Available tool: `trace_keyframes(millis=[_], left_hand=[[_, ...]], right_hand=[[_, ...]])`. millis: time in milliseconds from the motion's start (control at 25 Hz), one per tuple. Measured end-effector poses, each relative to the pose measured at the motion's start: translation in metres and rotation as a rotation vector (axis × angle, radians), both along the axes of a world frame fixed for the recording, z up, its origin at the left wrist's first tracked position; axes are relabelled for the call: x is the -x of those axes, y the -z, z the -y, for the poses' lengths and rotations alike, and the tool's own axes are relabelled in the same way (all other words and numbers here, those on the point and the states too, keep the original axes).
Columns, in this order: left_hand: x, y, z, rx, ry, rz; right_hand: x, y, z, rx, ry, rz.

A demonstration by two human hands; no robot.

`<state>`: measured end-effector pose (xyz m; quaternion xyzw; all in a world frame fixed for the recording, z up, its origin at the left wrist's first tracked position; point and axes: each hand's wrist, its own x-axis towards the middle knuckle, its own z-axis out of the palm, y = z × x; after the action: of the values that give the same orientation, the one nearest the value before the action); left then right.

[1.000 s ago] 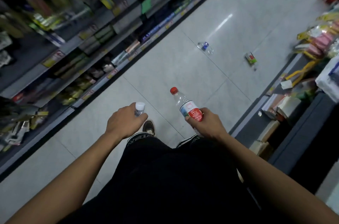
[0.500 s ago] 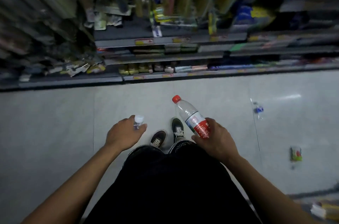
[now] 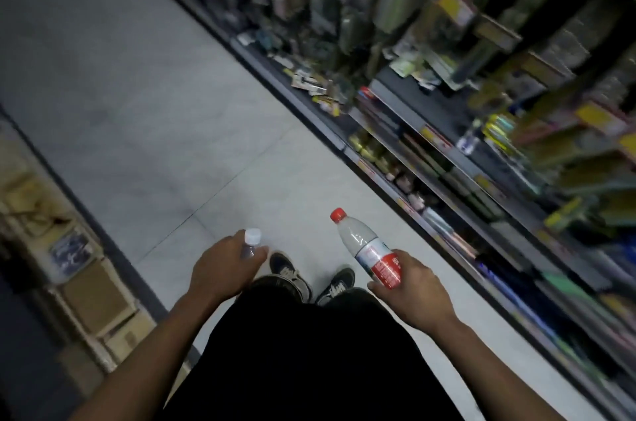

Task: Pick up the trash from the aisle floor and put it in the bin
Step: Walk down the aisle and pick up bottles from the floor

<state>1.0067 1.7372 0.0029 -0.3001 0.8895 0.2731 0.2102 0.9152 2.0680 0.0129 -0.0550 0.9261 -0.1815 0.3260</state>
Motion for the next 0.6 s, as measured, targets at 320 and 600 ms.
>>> trace_keyframes(millis=[320, 600], left_hand=[[-0.083, 0.013, 0.065, -0.106, -0.292, 0.032], [-0.077, 0.014, 0.130, -0.114, -0.404, 0.028]], right_hand=[[0.042, -0.013, 0.124, -0.020, -0.349, -0.045], [0.063, -0.018, 0.194, 0.000, -0.489, -0.077]])
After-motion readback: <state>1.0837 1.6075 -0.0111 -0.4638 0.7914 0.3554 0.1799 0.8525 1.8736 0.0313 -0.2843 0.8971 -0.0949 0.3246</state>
